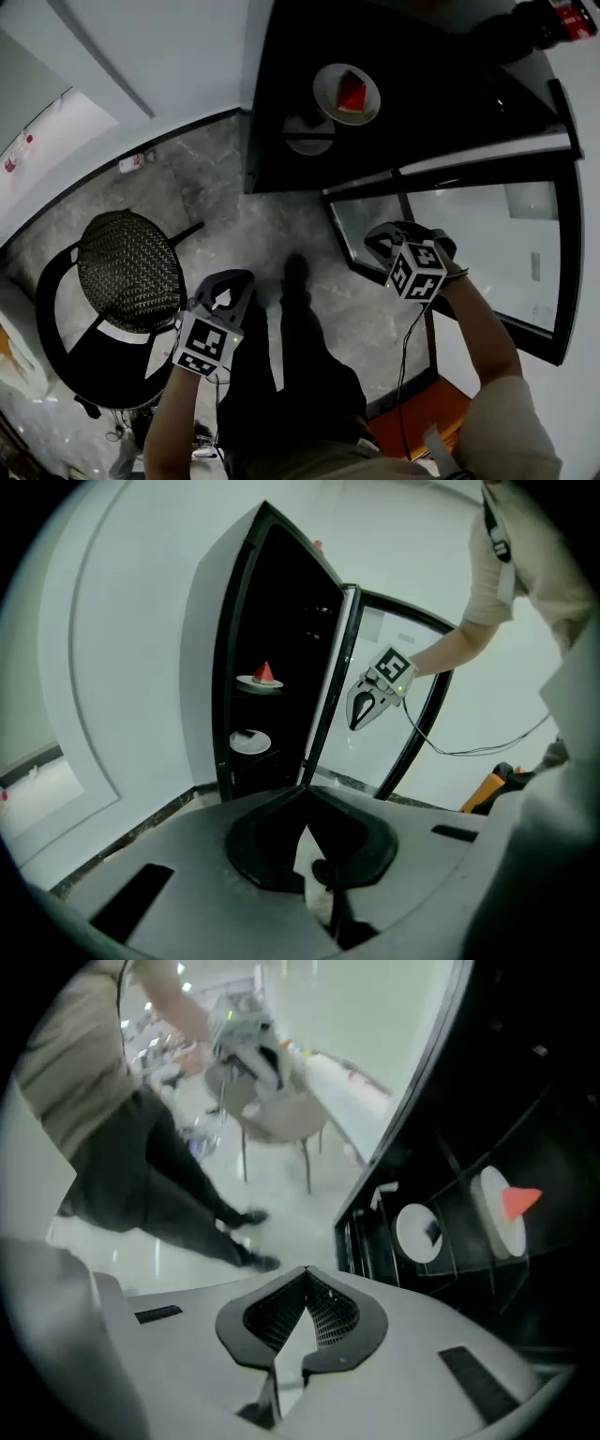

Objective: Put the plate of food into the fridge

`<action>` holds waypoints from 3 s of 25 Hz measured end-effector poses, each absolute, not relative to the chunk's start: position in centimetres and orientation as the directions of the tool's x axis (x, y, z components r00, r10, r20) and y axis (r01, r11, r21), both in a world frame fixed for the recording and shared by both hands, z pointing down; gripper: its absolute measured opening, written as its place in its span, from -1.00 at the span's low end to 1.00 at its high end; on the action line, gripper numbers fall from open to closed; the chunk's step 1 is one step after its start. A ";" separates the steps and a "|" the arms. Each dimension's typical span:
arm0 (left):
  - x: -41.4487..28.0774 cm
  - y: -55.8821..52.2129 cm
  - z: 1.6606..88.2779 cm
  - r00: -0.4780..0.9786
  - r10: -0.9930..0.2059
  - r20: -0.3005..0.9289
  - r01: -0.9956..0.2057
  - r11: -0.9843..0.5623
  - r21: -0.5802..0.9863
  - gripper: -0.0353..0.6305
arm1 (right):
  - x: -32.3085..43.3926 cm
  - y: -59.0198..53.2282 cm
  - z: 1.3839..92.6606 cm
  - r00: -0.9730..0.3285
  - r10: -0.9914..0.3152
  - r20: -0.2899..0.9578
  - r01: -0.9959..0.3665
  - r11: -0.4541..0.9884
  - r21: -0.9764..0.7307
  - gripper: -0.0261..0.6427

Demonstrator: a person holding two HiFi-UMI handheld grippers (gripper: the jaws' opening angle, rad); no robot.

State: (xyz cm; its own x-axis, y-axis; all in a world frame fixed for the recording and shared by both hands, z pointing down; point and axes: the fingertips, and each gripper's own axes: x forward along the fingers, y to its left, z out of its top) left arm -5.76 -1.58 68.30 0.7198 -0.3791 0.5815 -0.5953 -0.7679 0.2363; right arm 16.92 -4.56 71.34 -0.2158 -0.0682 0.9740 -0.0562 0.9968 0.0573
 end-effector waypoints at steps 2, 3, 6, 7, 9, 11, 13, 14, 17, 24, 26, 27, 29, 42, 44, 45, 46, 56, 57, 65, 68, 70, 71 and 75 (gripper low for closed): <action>-5.9 -1.2 66.7 0.727 -0.375 0.575 -0.588 -0.772 0.239 -0.86 | 15.2 -3.3 68.8 -0.267 -0.068 0.961 -0.101 0.994 0.042 -0.86; -6.0 -1.1 66.0 0.730 -0.378 0.570 -0.588 -0.772 0.242 -0.86 | 14.2 -2.8 67.6 -0.290 -0.072 0.954 -0.120 0.992 0.039 -0.86; -6.2 -1.5 64.2 0.733 -0.394 0.554 -0.593 -0.769 0.237 -0.86 | 12.1 -2.2 64.2 -0.339 -0.100 0.935 -0.184 0.982 0.039 -0.86; -6.3 -1.6 63.7 0.733 -0.402 0.549 -0.596 -0.768 0.235 -0.86 | 11.5 -2.2 63.0 -0.361 -0.117 0.925 -0.220 0.975 0.038 -0.86; -6.4 -1.9 62.4 0.733 -0.422 0.534 -0.608 -0.759 0.235 -0.86 | 10.2 -2.3 60.5 -0.407 -0.156 0.900 -0.282 0.959 0.038 -0.86; -6.7 -2.3 60.8 0.732 -0.448 0.514 -0.623 -0.744 0.240 -0.86 | 9.0 -2.2 58.1 -0.436 -0.175 0.883 -0.299 0.953 0.041 -0.86; -7.0 -2.5 59.2 0.731 -0.473 0.492 -0.637 -0.731 0.245 -0.86 | 8.0 -1.8 55.7 -0.448 -0.176 0.877 -0.295 0.955 0.041 -0.86; -7.3 -2.5 58.4 0.730 -0.485 0.481 -0.644 -0.723 0.250 -0.86 | 7.6 -1.4 54.4 -0.453 -0.175 0.874 -0.296 0.955 0.037 -0.86; -9.0 -2.7 56.2 0.720 -0.533 0.444 -0.676 -0.684 0.275 -0.86 | 6.2 -0.9 50.6 -0.481 -0.181 0.858 -0.312 0.950 0.026 -0.86; -13.1 -3.4 51.5 0.678 -0.648 0.347 -0.734 -0.572 0.367 -0.86 | 1.8 -2.0 39.0 -0.703 -0.266 0.660 -0.398 0.916 -0.054 -0.86; -13.6 -3.2 49.8 0.674 -0.667 0.317 -0.734 -0.560 0.384 -0.86 | 0.8 -1.6 36.2 -0.735 -0.271 0.622 -0.392 0.918 -0.064 -0.86; -13.8 -3.1 48.9 0.675 -0.674 0.302 -0.732 -0.557 0.392 -0.86 | 0.4 -1.3 34.9 -0.747 -0.268 0.608 -0.387 0.920 -0.069 -0.86; -14.0 -3.2 46.9 0.676 -0.688 0.264 -0.726 -0.562 0.396 -0.86 | -0.4 -0.9 32.6 -0.766 -0.275 0.582 -0.391 0.917 -0.081 -0.86; -11.9 -4.3 40.4 0.703 -0.693 0.161 -0.698 -0.628 0.343 -0.86 | -3.9 0.1 29.0 -0.910 -0.317 0.266 -0.402 0.833 -0.381 -0.86; -12.1 -4.4 39.9 0.689 -0.707 0.162 -0.712 -0.617 0.334 -0.86 | -4.3 0.1 28.8 -0.926 -0.304 0.224 -0.372 0.837 -0.400 -0.86; -12.1 -4.4 39.5 0.680 -0.716 0.160 -0.721 -0.613 0.323 -0.86 | -4.4 0.1 28.6 -0.935 -0.294 0.196 -0.351 0.841 -0.412 -0.86; -11.9 -4.4 39.0 0.671 -0.725 0.156 -0.730 -0.610 0.307 -0.86 | -4.4 0.2 28.3 -0.944 -0.285 0.165 -0.328 0.845 -0.422 -0.86; -7.6 -3.1 33.7 0.614 -0.789 0.026 -0.765 -0.587 0.263 -0.86 | 0.3 2.4 24.8 -0.965 -0.232 -0.120 -0.134 0.834 -0.536 -0.86; -6.9 -2.8 33.3 0.618 -0.786 0.016 -0.758 -0.590 0.278 -0.86 | 1.0 2.7 24.5 -0.966 -0.220 -0.138 -0.111 0.830 -0.546 -0.86; -2.8 -1.2 31.9 0.626 -0.780 0.001 -0.738 -0.593 0.322 -0.86 | 5.7 3.5 24.0 -0.952 -0.210 -0.224 -0.027 0.783 -0.621 -0.86; -1.1 -0.7 31.2 0.630 -0.776 0.020 -0.756 -0.608 0.243 -0.86 | 7.1 4.0 24.7 -0.960 -0.203 -0.195 -0.046 0.796 -0.604 -0.86; 0.2 -0.2 30.3 0.635 -0.772 0.023 -0.763 -0.622 0.175 -0.86 | 8.0 4.4 24.9 -0.960 -0.196 -0.198 -0.039 0.799 -0.600 -0.86; 0.7 0.2 29.9 0.636 -0.771 0.020 -0.765 -0.627 0.146 -0.86 | 8.4 4.6 24.9 -0.960 -0.193 -0.203 -0.033 0.798 -0.601 -0.86; 1.7 2.1 28.3 0.615 -0.788 -0.001 -0.784 -0.612 0.104 -0.86 | 9.4 6.3 24.8 -0.963 -0.158 -0.218 0.007 0.796 -0.605 -0.86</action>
State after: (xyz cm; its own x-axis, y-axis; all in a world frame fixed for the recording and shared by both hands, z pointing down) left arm 1.74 2.15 28.33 0.6151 -0.7884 -0.0010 -0.7841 -0.6119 0.1040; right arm 9.36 6.26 24.78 -0.9632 -0.1576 -0.2178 0.0065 0.7961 -0.6051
